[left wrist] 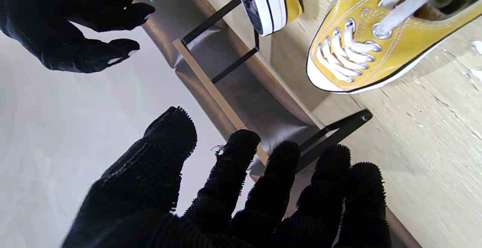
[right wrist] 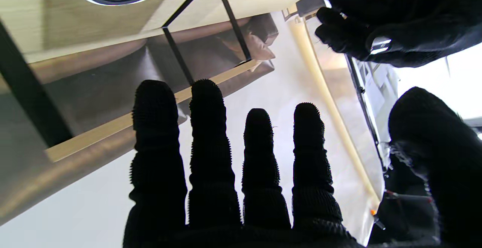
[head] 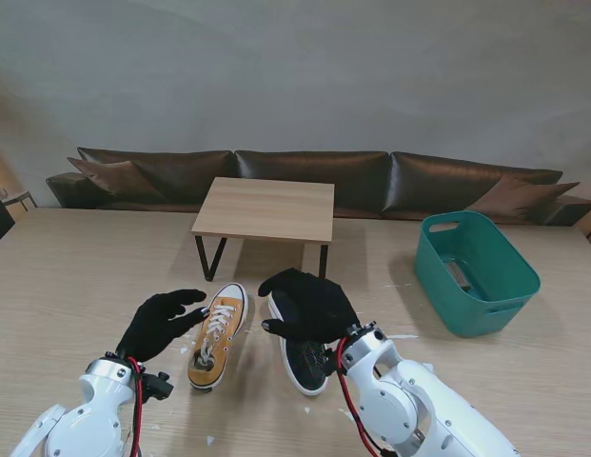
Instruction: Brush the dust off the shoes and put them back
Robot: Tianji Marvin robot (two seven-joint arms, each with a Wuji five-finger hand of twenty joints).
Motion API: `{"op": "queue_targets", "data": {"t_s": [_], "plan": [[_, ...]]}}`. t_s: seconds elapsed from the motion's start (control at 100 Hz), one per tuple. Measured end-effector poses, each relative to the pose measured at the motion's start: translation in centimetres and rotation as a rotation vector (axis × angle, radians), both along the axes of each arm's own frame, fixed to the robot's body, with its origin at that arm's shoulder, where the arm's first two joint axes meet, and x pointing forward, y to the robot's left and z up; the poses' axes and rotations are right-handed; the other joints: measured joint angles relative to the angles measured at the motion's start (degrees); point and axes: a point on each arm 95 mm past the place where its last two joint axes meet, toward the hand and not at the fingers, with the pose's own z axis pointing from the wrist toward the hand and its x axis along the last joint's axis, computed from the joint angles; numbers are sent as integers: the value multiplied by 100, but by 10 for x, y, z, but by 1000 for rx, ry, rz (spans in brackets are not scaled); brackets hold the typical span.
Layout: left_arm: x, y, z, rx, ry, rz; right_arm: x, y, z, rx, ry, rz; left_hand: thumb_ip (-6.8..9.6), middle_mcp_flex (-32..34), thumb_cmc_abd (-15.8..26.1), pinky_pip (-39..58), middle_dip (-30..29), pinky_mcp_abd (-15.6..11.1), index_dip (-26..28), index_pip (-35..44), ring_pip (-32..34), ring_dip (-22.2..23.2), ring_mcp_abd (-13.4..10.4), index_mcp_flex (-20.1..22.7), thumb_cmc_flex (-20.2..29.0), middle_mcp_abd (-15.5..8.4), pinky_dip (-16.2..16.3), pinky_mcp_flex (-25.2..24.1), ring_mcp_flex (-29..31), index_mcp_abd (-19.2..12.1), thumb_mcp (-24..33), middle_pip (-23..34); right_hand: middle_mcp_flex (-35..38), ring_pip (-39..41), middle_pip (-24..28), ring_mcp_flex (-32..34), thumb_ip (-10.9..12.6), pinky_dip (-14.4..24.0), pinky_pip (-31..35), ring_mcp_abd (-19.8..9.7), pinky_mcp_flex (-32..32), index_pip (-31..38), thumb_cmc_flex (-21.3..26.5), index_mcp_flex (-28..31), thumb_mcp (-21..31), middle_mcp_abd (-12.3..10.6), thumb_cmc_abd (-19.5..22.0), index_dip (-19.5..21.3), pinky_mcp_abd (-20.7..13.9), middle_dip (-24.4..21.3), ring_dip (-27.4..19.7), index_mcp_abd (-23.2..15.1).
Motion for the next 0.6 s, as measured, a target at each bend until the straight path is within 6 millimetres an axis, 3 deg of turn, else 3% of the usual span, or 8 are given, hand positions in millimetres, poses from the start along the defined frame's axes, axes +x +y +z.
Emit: {"op": "queue_targets", "data": {"t_s": [0.25, 0.35, 0.45, 0.6], "plan": [[-8, 2, 3, 123, 10, -40, -3, -36, -9, -32, 11, -77, 0, -1, 0, -79, 0, 0, 0, -1, -1, 0, 0, 10, 0, 0, 16, 0, 18, -248, -23, 0, 279, -50, -153, 2, 0, 35, -40, 75, -3, -196, 2, 137, -43, 0, 8, 59, 75, 0, 0, 0], [-14, 4, 10, 250, 33, -78, -1, -44, -13, -62, 43, -81, 1, -1, 0, -46, 62, -17, -7, -1, 88, 148, 0, 16, -37, -15, 306, 7, 38, -561, -49, 3, 279, -75, -153, 4, 3, 133, -70, 75, -3, -210, 3, 197, -47, 0, 8, 68, 75, 0, -1, 0], [-23, 8, 17, 406, 70, -128, 2, -50, -12, -57, 53, -103, 1, -1, -53, 803, 422, -160, -58, -4, 648, 677, -37, 43, -51, -167, 789, -42, 45, -942, -48, 136, 279, -95, -154, 4, 61, 135, -104, 75, -3, -252, 9, 197, -51, 0, 8, 95, 75, 0, -1, 0], [-34, 13, 23, 570, 120, -198, 5, -57, -9, -34, 53, -142, 1, -70, -520, 2694, 1627, -668, -344, -90, 2258, 2044, -435, -221, -156, -412, 1362, -140, 46, -1499, 552, 492, 279, -96, -156, 5, 62, 136, -109, 75, -3, -255, 12, 197, -52, 0, 9, 126, 76, 0, -1, 2]]}}
